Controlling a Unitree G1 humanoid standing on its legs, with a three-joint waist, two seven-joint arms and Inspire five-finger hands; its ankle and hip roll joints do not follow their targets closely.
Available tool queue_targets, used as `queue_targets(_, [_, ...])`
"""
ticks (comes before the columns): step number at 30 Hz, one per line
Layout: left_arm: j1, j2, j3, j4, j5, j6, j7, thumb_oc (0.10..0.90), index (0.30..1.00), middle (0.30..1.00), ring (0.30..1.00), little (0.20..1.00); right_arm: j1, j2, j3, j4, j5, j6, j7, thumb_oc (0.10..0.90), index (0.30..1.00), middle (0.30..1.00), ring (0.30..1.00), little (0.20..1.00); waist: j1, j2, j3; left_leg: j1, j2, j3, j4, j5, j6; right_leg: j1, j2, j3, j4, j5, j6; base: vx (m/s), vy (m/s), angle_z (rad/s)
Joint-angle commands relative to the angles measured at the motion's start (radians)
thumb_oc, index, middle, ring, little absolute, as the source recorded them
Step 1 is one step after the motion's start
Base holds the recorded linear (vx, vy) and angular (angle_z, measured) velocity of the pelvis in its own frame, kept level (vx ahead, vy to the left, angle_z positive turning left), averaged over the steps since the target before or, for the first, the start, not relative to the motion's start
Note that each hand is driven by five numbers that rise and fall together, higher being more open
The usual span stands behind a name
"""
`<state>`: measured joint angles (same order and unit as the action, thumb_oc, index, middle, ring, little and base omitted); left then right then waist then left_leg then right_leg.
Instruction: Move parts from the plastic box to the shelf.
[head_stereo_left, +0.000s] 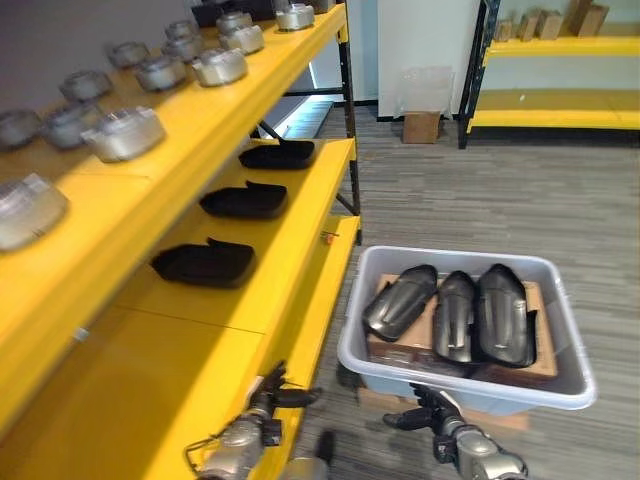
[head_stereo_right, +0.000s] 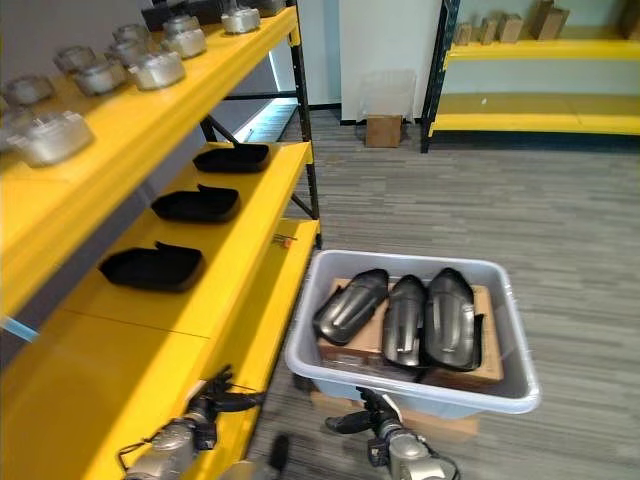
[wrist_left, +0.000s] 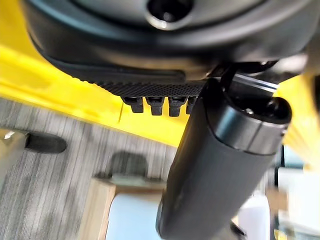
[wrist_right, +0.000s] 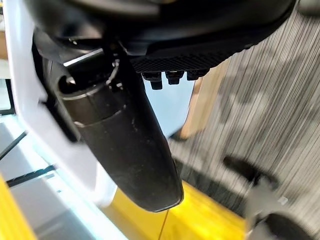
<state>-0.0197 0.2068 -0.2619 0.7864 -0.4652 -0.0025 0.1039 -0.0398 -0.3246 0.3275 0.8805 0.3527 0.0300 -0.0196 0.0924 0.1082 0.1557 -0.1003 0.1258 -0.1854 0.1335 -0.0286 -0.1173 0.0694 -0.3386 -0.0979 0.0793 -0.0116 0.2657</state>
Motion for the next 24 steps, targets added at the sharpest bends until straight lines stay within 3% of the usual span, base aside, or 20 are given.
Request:
queue_targets(1, [-0.042, 0.093, -0.004, -0.053, -0.008, -0.072, -0.001, 0.900, 1.000, 1.000, 1.000, 1.000, -0.071, 0.030, 0.004, -0.077, -0.020, -0.075, 0.003, 0.900, 1.000, 1.000, 1.000, 1.000, 0.024, -0.086, -0.075, 0.176, 0.034, 0.009, -0.124, 0.016, 0.017, -0.077, 0.065, 0.013, -0.011, 0.064, -0.096, 0.07, -0.426, -0.23])
queue_targets(3, [-0.041, 0.087, -0.006, -0.059, -0.023, -0.069, 0.003, 0.900, 1.000, 1.000, 1.000, 1.000, -0.069, 0.019, 0.009, -0.093, -0.006, -0.079, -0.004, 0.900, 1.000, 1.000, 1.000, 1.000, 0.020, -0.087, -0.073, 0.161, 0.083, -0.009, -0.119, 0.062, 0.003, -0.070, 0.119, 0.006, -0.015, 0.034, -0.118, 0.05, -0.454, -0.06])
queue_targets(4, [-0.039, 0.078, -0.008, -0.057, -0.030, -0.066, 0.004, 0.900, 1.000, 1.000, 1.000, 1.000, -0.070, 0.006, 0.009, -0.102, 0.008, -0.087, -0.010, 0.900, 1.000, 1.000, 1.000, 1.000, 0.015, -0.089, -0.070, 0.139, 0.116, -0.026, -0.098, 0.109, -0.004, -0.065, 0.171, -0.001, -0.020, 0.012, -0.135, 0.04, -0.518, -0.06])
queue_targets(7, [-0.050, 0.062, -0.017, -0.044, -0.039, -0.063, 0.005, 0.900, 1.000, 1.000, 1.000, 1.000, -0.074, -0.015, -0.001, -0.077, 0.027, -0.093, -0.030, 0.900, 1.000, 1.000, 1.000, 1.000, 0.007, -0.111, -0.043, 0.071, 0.131, -0.022, 0.001, 0.190, 0.006, -0.051, 0.218, -0.020, -0.019, -0.012, -0.173, 0.00, -0.408, 0.25])
queue_targets(10, [-0.052, 0.052, -0.026, -0.046, -0.041, -0.063, 0.002, 0.900, 1.000, 1.000, 1.000, 1.000, -0.066, -0.025, -0.016, -0.080, 0.037, -0.090, -0.032, 0.900, 1.000, 1.000, 1.000, 1.000, -0.006, -0.131, -0.033, 0.048, 0.113, 0.117, 0.040, 0.160, 0.021, -0.040, 0.212, -0.054, -0.024, -0.018, -0.183, -0.01, -0.143, 0.42])
queue_targets(13, [-0.067, 0.050, -0.045, -0.040, -0.037, -0.063, -0.003, 0.900, 1.000, 1.000, 1.000, 1.000, -0.063, -0.023, -0.031, -0.073, 0.049, -0.085, -0.035, 0.900, 1.000, 1.000, 1.000, 1.000, -0.012, -0.126, -0.044, 0.040, 0.047, 0.162, -0.069, 0.111, 0.029, -0.036, 0.212, -0.073, -0.032, -0.021, -0.172, 0.04, -0.001, 0.23])
queue_targets(17, [-0.078, 0.056, -0.057, -0.037, -0.032, -0.068, 0.006, 0.900, 1.000, 1.000, 1.000, 1.000, -0.062, -0.015, -0.035, -0.063, 0.046, -0.091, -0.043, 0.900, 1.000, 1.000, 1.000, 1.000, -0.011, -0.117, -0.050, 0.055, 0.012, 0.111, -0.102, 0.086, 0.035, -0.053, 0.211, -0.062, -0.003, -0.031, -0.160, 0.06, 0.103, 0.24])
queue_targets(19, [-0.082, 0.061, -0.059, -0.044, -0.030, -0.070, 0.002, 0.900, 1.000, 1.000, 1.000, 1.000, -0.051, 0.005, -0.053, -0.077, 0.060, -0.091, -0.041, 0.900, 1.000, 1.000, 1.000, 1.000, -0.020, -0.112, -0.070, 0.101, 0.000, 0.133, -0.159, 0.079, 0.044, -0.030, 0.175, -0.062, -0.007, -0.018, -0.140, 0.15, 0.200, -0.20])
queue_targets(24, [-0.077, 0.067, -0.046, -0.035, -0.028, -0.066, 0.003, 0.900, 1.000, 1.000, 1.000, 1.000, -0.042, 0.027, -0.056, -0.105, 0.065, -0.086, -0.039, 0.900, 1.000, 1.000, 1.000, 1.000, -0.021, -0.104, -0.083, 0.162, -0.016, 0.172, -0.203, 0.065, 0.060, -0.024, 0.139, -0.033, -0.006, 0.000, -0.115, 0.08, 0.150, -0.32])
